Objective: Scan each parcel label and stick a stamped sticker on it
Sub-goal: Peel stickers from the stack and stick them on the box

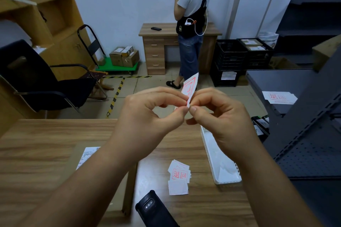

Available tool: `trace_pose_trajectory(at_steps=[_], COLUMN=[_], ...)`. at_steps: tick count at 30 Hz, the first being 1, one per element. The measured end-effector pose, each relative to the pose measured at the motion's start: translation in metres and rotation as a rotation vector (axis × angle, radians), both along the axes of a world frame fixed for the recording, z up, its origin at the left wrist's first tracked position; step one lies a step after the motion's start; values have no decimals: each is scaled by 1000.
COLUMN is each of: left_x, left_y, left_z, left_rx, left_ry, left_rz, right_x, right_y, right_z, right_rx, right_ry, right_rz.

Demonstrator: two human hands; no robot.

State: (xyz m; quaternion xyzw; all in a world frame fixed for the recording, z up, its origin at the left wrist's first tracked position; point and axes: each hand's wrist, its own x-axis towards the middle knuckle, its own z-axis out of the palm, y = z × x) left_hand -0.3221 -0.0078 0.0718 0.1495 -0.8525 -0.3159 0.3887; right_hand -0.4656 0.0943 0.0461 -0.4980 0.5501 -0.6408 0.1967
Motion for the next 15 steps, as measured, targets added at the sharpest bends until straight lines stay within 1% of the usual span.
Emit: trace_pose_trajectory(at_steps=[3,6,10,15], left_x=[3,4,8,16], left_y=[1,2,1,-2], left_z=[0,0,-1,0], left_rx=[-28,-26,51,171], left_ry=[-17,-20,5,59], left_rz=[-1,17,32,-11], right_x=[2,7,12,23], right_y=[1,2,1,2], right_z=[2,6,6,13], right_rx=[11,3,21,34], right_ry=[174,241,122,-185], right_rz=[-69,-94,-43,66])
